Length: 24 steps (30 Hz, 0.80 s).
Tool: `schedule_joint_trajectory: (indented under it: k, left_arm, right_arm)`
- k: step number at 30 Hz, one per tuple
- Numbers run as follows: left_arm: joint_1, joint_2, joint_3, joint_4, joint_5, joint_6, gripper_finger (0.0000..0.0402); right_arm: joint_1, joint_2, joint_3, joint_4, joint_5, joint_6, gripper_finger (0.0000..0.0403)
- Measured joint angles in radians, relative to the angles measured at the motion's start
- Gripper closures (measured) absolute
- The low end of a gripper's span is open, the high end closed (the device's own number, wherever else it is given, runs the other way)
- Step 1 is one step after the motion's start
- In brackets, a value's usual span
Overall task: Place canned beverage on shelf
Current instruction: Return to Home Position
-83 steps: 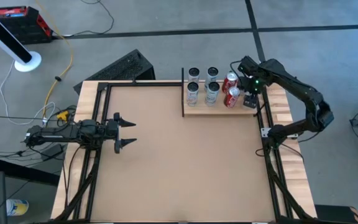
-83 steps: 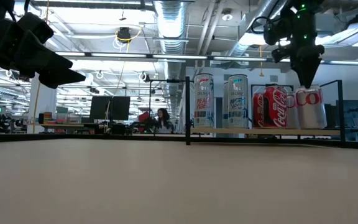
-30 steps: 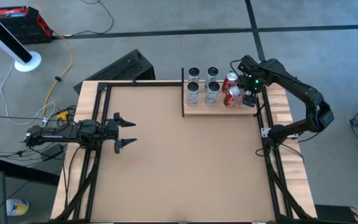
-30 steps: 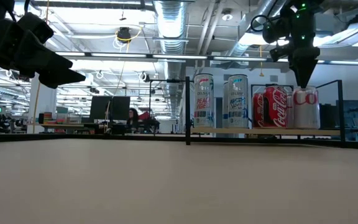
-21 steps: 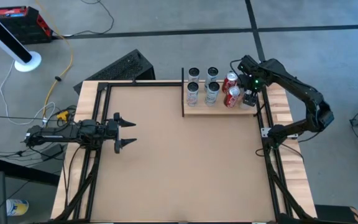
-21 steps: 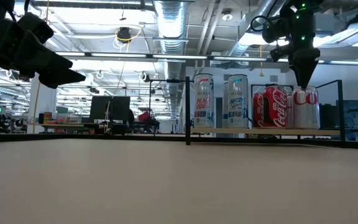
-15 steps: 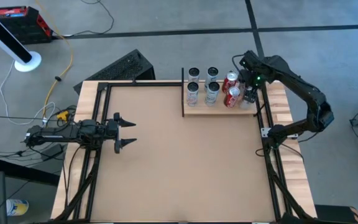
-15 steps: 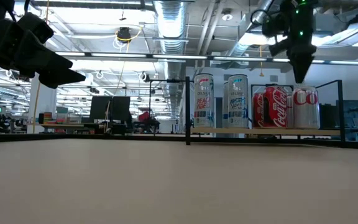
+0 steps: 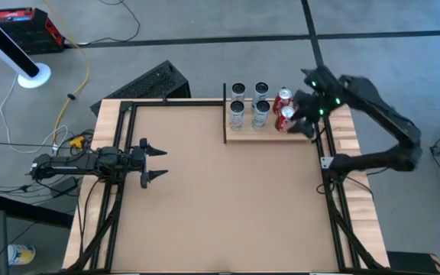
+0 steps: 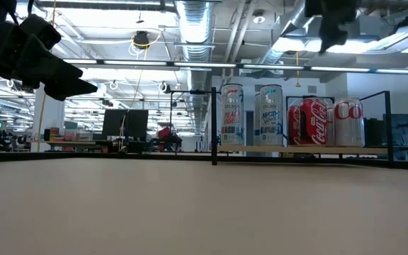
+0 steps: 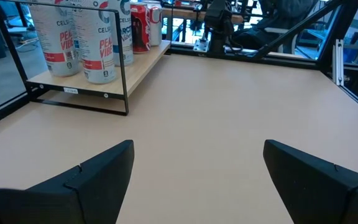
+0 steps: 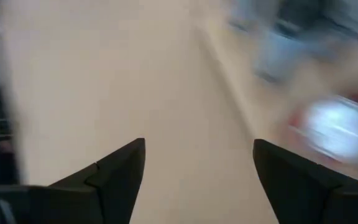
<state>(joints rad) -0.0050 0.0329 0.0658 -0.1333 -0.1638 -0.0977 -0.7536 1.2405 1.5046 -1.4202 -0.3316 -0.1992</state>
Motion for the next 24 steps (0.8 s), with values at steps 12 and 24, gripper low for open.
schedule_joint_trajectory:
  k: [12, 24]
  left_arm:
    - [0.0, 0.0, 0.0, 0.0, 0.0, 0.0, 0.0059]
    - [0.0, 0.0, 0.0, 0.0, 0.0, 0.0, 0.0059]
  right_arm:
    - [0.475, -0.517, -0.599, 0.808, 0.092, 0.327, 0.0192]
    - [0.691, -0.655, -1.27, 1.742, 0.18, 0.353, 0.038]
